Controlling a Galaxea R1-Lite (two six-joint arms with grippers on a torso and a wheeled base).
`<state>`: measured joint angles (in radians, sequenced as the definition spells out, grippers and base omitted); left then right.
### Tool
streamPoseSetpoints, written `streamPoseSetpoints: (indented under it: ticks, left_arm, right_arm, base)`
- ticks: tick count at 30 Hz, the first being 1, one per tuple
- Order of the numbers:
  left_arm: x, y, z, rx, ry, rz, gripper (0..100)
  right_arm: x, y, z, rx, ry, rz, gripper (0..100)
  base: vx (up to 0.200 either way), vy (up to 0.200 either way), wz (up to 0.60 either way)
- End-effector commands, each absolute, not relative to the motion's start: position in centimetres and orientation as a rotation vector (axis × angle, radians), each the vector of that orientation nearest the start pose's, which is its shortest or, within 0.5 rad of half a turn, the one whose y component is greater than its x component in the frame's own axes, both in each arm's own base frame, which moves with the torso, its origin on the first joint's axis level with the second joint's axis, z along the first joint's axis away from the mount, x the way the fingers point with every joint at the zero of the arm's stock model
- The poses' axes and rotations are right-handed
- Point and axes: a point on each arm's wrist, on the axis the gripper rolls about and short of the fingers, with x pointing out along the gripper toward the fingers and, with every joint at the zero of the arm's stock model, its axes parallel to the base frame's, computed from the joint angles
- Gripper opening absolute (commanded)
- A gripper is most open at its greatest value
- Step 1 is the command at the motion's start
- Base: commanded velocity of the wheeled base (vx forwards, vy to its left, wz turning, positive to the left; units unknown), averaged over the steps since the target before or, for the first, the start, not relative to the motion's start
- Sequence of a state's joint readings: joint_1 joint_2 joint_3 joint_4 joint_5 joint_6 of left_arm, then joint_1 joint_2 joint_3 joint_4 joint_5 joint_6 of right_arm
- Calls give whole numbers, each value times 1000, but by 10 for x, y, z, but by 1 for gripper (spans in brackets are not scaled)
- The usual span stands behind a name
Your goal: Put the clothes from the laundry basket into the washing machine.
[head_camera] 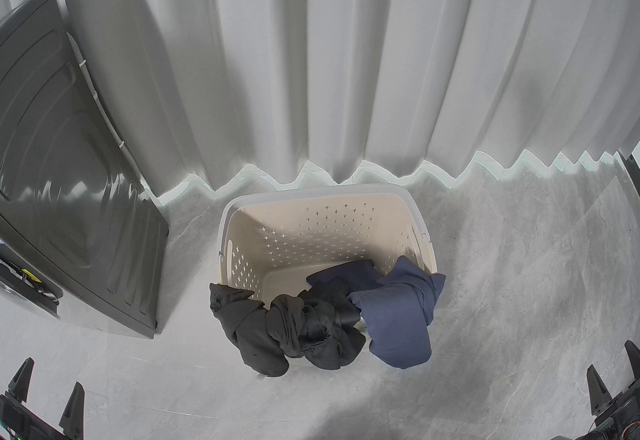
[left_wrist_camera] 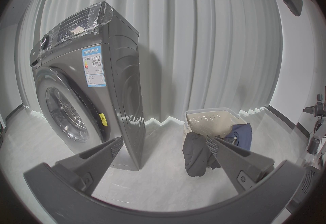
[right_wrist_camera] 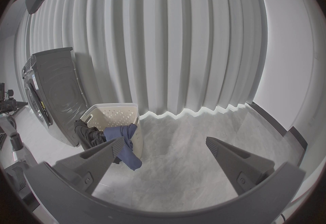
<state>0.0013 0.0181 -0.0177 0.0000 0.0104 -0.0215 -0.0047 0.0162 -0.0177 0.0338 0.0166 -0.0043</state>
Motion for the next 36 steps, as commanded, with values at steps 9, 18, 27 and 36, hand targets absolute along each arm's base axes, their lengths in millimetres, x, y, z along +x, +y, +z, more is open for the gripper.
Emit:
streamPoseSetpoints:
  ticks: [9,18,27,36]
  left_arm:
    - [-23,0,76,-21,1,12,100]
    - [-23,0,76,-21,1,11,100]
    - [-23,0,76,-21,0,12,100]
    - [-23,0,76,-21,1,11,100]
  right_arm:
    - [-23,0,76,-4,29,12,100]
    - [-23,0,76,-4,29,12,100]
    - [-23,0,76,-4,29,12,100]
    - [-23,0,76,-4,29,12,100]
  base:
    - [0,200,0]
    - [0,200,0]
    - [0,200,0]
    - [0,200,0]
